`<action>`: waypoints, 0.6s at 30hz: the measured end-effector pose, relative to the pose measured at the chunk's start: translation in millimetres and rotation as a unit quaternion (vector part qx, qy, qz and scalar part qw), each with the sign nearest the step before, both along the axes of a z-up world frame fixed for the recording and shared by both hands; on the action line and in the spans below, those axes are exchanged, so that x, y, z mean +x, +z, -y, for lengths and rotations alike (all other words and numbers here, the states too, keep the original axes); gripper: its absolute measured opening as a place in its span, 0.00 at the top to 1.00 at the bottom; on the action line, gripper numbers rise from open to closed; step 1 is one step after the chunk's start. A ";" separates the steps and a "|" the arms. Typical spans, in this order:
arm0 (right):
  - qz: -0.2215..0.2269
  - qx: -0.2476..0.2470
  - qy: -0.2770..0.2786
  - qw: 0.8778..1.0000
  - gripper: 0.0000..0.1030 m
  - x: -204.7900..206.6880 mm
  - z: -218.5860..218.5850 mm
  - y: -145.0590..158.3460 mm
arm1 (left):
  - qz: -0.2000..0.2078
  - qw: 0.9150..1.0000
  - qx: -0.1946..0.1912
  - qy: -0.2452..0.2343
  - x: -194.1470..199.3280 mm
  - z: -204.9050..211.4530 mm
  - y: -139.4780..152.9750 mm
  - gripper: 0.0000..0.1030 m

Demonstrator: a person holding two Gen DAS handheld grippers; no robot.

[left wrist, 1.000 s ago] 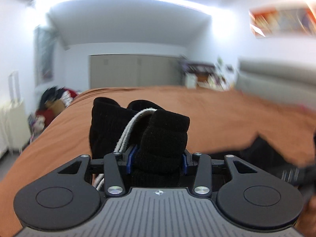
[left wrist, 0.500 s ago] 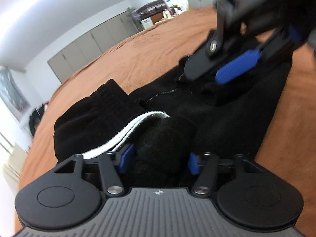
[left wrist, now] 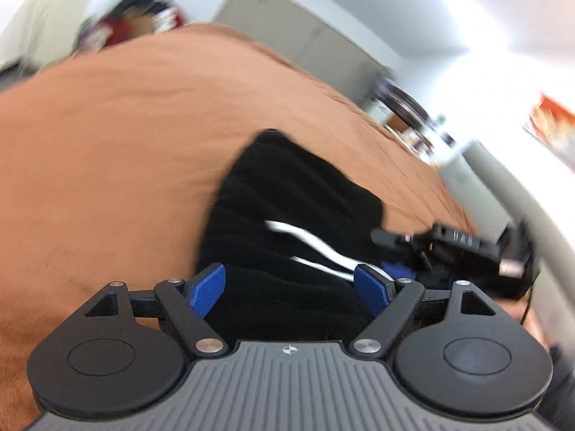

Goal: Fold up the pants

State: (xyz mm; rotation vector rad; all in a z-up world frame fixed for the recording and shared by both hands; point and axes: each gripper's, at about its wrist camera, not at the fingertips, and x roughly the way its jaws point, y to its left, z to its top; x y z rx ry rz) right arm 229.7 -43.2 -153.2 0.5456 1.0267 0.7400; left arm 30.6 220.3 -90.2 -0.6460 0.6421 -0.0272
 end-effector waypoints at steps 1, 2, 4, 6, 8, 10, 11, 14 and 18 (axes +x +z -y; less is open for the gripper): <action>-0.024 0.005 -0.002 1.000 0.41 9.2 -5.3 -9.1 | -0.009 1.000 -0.014 0.009 1.1 -7.0 -1.9 0.08; -0.045 0.016 -0.002 0.999 0.41 15.6 -10.5 -18.3 | -0.017 0.999 -0.029 0.012 6.4 -11.2 -5.3 0.08; -0.071 0.066 0.010 0.995 0.63 21.7 -18.8 -31.1 | -0.032 0.998 -0.055 0.008 10.7 -15.7 -16.4 0.08; -0.054 0.068 0.011 0.996 0.72 19.8 -23.4 -27.0 | -0.044 0.998 -0.054 0.010 10.4 -14.6 -22.6 0.08; -0.003 0.074 0.033 0.997 0.79 16.8 -23.5 -8.1 | -0.041 0.998 -0.057 0.004 10.4 -12.5 -23.2 0.08; 0.049 0.135 0.055 0.988 0.81 12.7 -10.7 14.2 | -0.018 0.997 -0.073 -0.004 7.0 -10.6 -22.0 0.08; 0.061 0.155 0.052 0.985 0.82 12.1 -3.6 20.3 | -0.007 0.997 -0.082 -0.011 7.7 -7.6 -22.7 0.08; 0.048 0.145 0.022 0.988 0.82 22.4 11.3 14.1 | -0.025 0.998 -0.055 -0.026 14.1 4.2 -26.1 0.08; 0.008 -0.026 0.002 1.000 0.63 31.3 4.8 -22.3 | -0.065 0.997 -0.026 -0.042 25.0 18.9 -34.7 0.08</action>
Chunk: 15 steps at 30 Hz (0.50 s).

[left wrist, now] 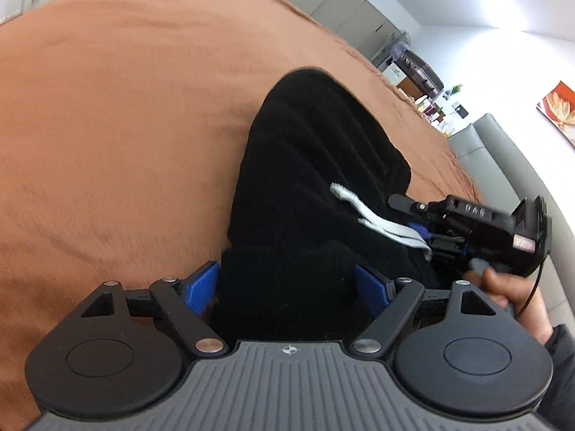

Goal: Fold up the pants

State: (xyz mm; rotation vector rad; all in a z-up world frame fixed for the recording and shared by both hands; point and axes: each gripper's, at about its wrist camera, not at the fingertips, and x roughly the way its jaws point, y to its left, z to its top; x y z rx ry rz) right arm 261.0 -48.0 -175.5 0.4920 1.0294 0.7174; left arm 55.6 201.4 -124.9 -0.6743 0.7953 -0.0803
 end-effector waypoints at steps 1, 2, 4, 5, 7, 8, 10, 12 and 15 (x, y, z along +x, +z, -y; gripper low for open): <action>0.014 -0.012 0.002 1.000 0.60 -4.5 0.9 -0.5 | 0.001 1.000 -0.006 0.003 -2.3 -1.5 -0.6 0.08; 0.021 -0.014 0.002 1.000 0.57 -8.5 2.8 2.9 | 0.002 1.000 -0.012 0.004 -2.8 -3.8 -0.9 0.08; 0.042 -0.031 -0.005 0.999 0.57 -19.9 7.1 15.9 | 0.001 1.000 -0.020 0.006 0.1 -9.0 -2.4 0.08; 0.066 -0.044 -0.007 0.997 0.57 -29.0 9.6 24.5 | 0.000 1.000 -0.023 0.007 -2.8 -11.5 -3.3 0.08; 0.103 -0.056 0.003 0.993 0.57 -41.9 15.8 35.3 | 0.001 1.000 -0.024 0.010 -8.7 -12.8 -3.9 0.08; 0.106 -0.055 0.008 0.993 0.62 -48.7 17.4 35.6 | 0.002 1.000 -0.025 0.013 -14.1 -11.9 -3.5 0.08; 0.076 -0.066 0.028 0.995 0.71 -55.3 13.0 21.5 | -0.005 0.999 -0.028 0.020 -12.4 -11.4 -10.7 0.07; 0.078 -0.083 0.039 0.993 0.71 -59.7 13.2 8.6 | -0.008 0.999 -0.027 0.023 -10.0 -8.0 -8.9 0.07; 0.078 -0.047 0.038 0.995 0.71 -49.5 31.2 24.5 | 0.000 0.999 -0.029 0.023 -12.8 -9.4 -3.5 0.07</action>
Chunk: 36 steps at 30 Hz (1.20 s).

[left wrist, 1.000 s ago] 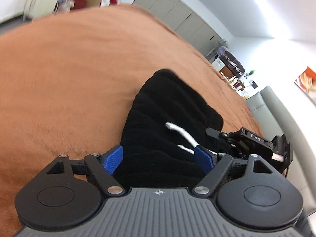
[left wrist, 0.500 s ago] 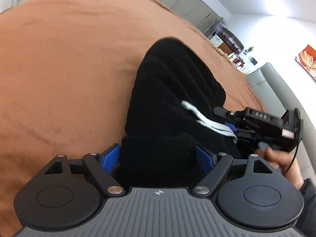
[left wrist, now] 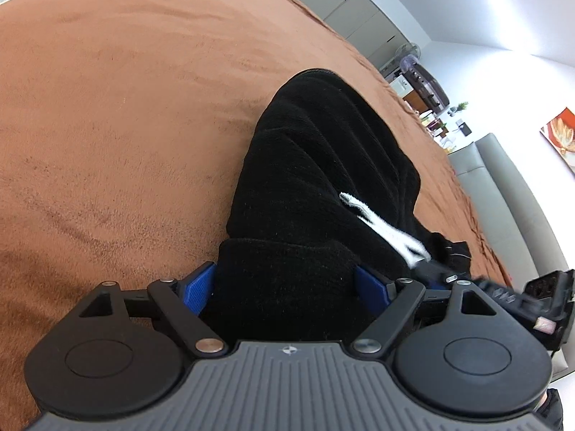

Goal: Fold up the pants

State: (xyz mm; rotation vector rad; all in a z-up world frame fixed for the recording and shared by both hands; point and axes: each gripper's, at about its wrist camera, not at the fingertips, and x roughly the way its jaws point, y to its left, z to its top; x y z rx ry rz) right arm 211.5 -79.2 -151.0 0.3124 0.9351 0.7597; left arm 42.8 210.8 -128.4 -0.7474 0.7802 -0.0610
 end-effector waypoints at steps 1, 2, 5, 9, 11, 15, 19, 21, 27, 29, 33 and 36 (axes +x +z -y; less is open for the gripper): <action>0.008 0.013 -0.011 1.000 0.71 -1.3 10.4 8.0 | 0.000 1.000 0.004 -0.001 -2.0 -0.7 2.1 0.07; 0.033 0.013 -0.028 0.999 0.66 -8.1 23.5 19.6 | 0.000 1.000 0.008 -0.003 -5.8 -1.4 3.1 0.07; 0.138 -0.048 -0.071 0.987 0.46 -35.8 48.0 41.4 | 0.005 1.000 0.015 -0.007 -11.0 -4.1 4.2 0.07; 0.261 -0.169 -0.067 0.948 0.35 -76.2 54.3 45.1 | 0.010 1.000 0.010 -0.001 -16.0 -2.7 1.3 0.07; 0.296 -0.226 -0.045 0.927 0.33 -88.8 47.2 36.0 | 0.011 1.000 0.012 0.002 -16.2 -0.7 2.6 0.07; 0.318 -0.286 0.009 0.904 0.34 -96.6 29.6 9.1 | 0.010 1.000 0.016 0.003 -15.3 2.8 3.3 0.07; 0.323 -0.318 0.045 0.890 0.36 -89.8 9.5 -12.6 | 0.006 1.000 0.017 0.003 -13.7 3.4 4.1 0.07; 0.315 -0.347 0.053 0.882 0.49 -91.4 -6.7 -23.7 | 0.004 1.000 0.016 0.002 -12.9 4.3 4.3 0.07; 0.327 -0.289 0.007 0.900 0.69 -82.9 7.8 0.6 | 0.005 1.000 0.013 0.002 -12.7 4.3 0.9 0.07; 0.360 -0.268 -0.004 0.893 0.69 -85.9 12.0 19.7 | 0.003 1.000 0.006 0.004 -11.2 4.7 -1.3 0.07; 0.369 -0.240 0.014 0.898 0.70 -70.7 4.6 29.8 | 0.003 1.000 0.010 0.005 -10.7 8.4 -0.5 0.07; 0.356 -0.228 0.066 0.904 0.70 -62.0 -5.6 12.6 | 0.002 1.000 0.013 0.002 -10.8 9.3 -0.6 0.07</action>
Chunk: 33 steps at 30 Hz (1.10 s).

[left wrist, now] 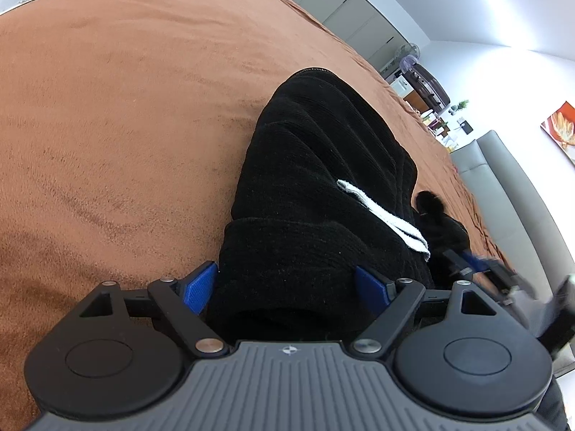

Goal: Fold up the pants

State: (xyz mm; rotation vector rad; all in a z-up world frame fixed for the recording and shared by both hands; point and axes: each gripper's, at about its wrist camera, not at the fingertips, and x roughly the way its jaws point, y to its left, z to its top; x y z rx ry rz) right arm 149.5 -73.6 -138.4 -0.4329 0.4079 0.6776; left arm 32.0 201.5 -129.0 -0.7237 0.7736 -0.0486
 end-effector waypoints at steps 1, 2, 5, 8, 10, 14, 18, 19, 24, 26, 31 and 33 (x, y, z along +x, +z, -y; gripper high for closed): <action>-0.012 -0.014 0.013 1.000 0.70 0.1 -3.0 -8.9 | -0.001 1.000 0.000 -0.001 -0.2 0.0 0.1 0.07; -0.026 -0.037 0.020 0.999 0.70 2.6 -6.2 -19.6 | -0.001 1.000 -0.001 -0.003 -0.1 -0.2 0.3 0.07; -0.054 -0.071 0.025 0.996 0.66 4.8 -4.4 -37.4 | -0.002 1.000 0.000 -0.006 0.9 -2.2 0.8 0.07; -0.081 -0.046 0.008 0.996 0.60 8.2 4.9 -24.4 | -0.002 1.000 -0.006 -0.004 1.8 -3.6 -0.7 0.07; -0.096 0.010 -0.003 0.995 0.55 9.8 19.0 -11.3 | -0.002 1.000 -0.009 -0.002 1.9 -3.9 -2.4 0.07; -0.144 0.138 -0.046 0.979 0.56 19.6 44.6 3.9 | -0.004 1.000 -0.013 0.002 2.6 -4.0 -6.3 0.06; -0.217 0.091 -0.083 0.968 0.63 30.7 31.1 -31.0 | -0.007 1.000 -0.009 0.001 3.0 -2.6 -4.6 0.06; -0.203 0.073 -0.074 0.974 0.63 25.1 25.9 -35.1 | -0.008 1.000 -0.006 0.001 3.0 -2.4 -2.9 0.06; -0.184 0.084 -0.074 0.977 0.60 13.4 28.8 -16.4 | -0.011 1.000 -0.003 0.003 2.3 -1.4 -0.4 0.06; -0.144 0.036 -0.042 0.988 0.53 -2.7 18.0 -20.8 | -0.012 1.000 -0.004 0.005 3.2 0.5 -1.1 0.06; -0.042 -0.058 -0.017 0.997 0.55 -16.7 -1.8 -43.6 | -0.015 1.000 0.006 0.009 5.0 6.7 0.5 0.06; -0.023 -0.065 -0.003 0.998 0.74 -18.7 -0.3 -46.4 | -0.014 1.000 0.007 0.011 3.3 7.6 2.3 0.07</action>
